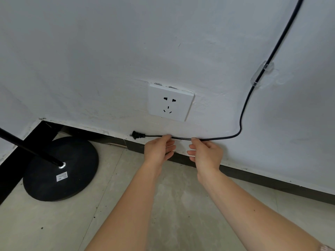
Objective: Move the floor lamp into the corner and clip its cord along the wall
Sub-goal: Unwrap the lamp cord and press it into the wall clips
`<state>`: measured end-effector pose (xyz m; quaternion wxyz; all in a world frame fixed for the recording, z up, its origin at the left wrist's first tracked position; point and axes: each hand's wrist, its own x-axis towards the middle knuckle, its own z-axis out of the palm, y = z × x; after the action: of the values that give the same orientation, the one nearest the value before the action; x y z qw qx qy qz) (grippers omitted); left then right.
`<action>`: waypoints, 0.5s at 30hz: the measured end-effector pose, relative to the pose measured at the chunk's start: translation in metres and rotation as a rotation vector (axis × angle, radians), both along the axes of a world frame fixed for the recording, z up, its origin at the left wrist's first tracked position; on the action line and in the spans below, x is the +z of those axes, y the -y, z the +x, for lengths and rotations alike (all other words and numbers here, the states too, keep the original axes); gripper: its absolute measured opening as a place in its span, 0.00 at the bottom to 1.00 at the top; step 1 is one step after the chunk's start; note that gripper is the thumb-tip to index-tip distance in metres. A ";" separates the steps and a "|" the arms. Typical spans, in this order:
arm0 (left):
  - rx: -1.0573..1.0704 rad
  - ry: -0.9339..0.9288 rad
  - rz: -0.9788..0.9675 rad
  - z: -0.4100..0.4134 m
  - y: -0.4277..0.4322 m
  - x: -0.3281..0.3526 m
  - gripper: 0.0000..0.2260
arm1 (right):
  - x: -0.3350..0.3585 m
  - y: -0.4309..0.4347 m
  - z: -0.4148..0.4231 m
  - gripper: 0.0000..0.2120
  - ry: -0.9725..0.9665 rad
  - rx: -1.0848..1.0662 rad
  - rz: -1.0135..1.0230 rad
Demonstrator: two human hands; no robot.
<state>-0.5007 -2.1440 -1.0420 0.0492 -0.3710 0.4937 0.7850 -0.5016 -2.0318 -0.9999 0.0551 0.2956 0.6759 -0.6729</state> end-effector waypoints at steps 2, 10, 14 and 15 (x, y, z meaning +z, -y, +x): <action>-0.031 0.012 -0.017 0.000 -0.001 0.000 0.09 | 0.000 0.000 0.000 0.08 -0.004 0.000 0.004; -0.115 0.054 -0.102 0.000 -0.002 -0.005 0.14 | 0.001 -0.002 0.001 0.07 -0.017 0.025 0.032; -0.110 0.031 -0.130 -0.001 -0.002 -0.005 0.12 | -0.001 -0.003 0.000 0.08 -0.034 0.008 0.050; -0.104 0.019 -0.144 -0.001 -0.002 -0.004 0.12 | -0.001 -0.003 -0.001 0.09 -0.042 0.000 0.054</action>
<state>-0.5016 -2.1417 -1.0464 0.0679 -0.3551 0.5671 0.7401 -0.5021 -2.0283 -1.0008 0.0329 0.2828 0.6948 -0.6604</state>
